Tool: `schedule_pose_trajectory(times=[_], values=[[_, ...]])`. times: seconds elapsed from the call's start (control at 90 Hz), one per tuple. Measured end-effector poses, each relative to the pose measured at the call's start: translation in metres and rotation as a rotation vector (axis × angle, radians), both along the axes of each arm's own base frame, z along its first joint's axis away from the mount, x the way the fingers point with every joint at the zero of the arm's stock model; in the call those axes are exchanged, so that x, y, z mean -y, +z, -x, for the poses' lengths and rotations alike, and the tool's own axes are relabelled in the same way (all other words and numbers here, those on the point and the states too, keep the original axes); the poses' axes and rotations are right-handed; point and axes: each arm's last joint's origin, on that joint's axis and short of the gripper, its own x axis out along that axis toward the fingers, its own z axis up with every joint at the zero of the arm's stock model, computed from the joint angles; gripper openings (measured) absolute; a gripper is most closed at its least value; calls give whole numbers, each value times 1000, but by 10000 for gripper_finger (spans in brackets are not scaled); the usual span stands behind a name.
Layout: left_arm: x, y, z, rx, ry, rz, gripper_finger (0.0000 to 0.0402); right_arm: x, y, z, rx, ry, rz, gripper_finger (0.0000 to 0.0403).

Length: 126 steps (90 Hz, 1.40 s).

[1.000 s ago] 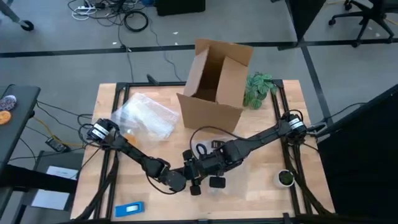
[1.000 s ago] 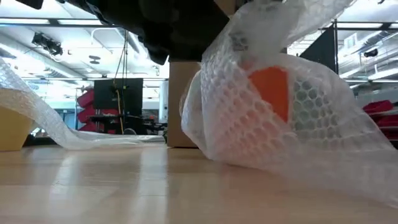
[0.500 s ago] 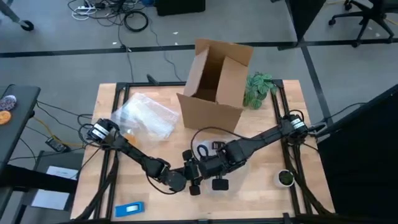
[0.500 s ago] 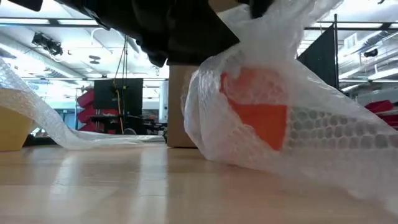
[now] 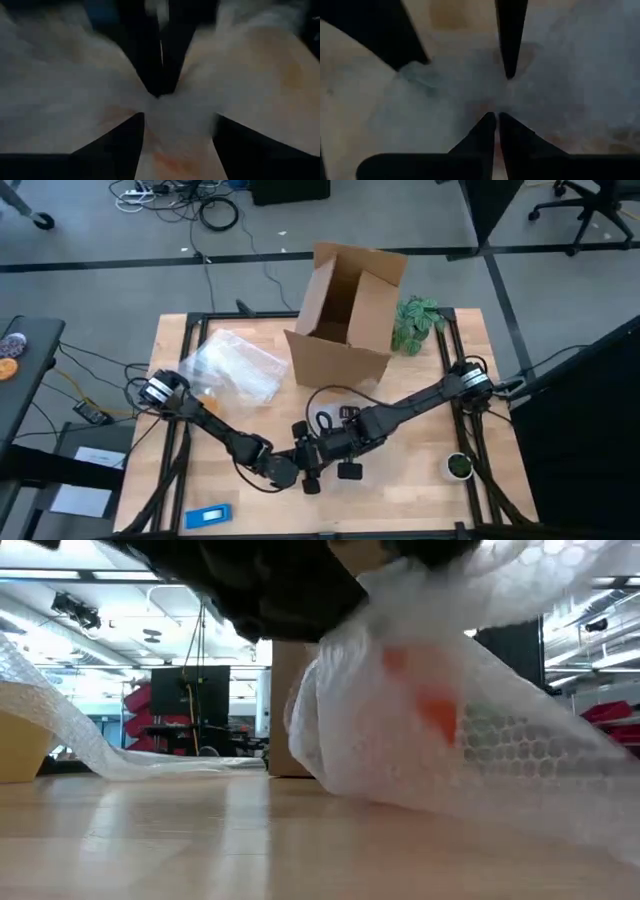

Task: Wrap mug
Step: Wrap the orange mug with transparent bubble wrap

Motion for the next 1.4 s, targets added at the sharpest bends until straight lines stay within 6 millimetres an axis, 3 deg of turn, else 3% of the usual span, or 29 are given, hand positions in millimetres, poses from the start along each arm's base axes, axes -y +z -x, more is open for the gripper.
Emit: schedule_pose_trajectory(times=[0.156,0.333,0.5,0.656,0.844,1.233,1.4], values=[[-1,33,16,22,-22,-11,209,7,-16,5,-45,-30,-16,0],[-1,48,27,34,-8,-19,209,6,-18,1,-16,-26,-36,0],[6,46,37,-26,-31,-61,209,4,-13,-2,1,-25,-50,0],[9,68,58,5,-21,-36,209,3,-12,-3,3,-23,-56,2],[12,82,78,13,-16,-6,209,6,-11,-2,-15,-57,-91,1],[23,52,69,-27,29,11,209,16,29,12,71,-118,-150,2],[26,48,66,-21,34,13,209,16,31,13,81,-123,-145,5]])
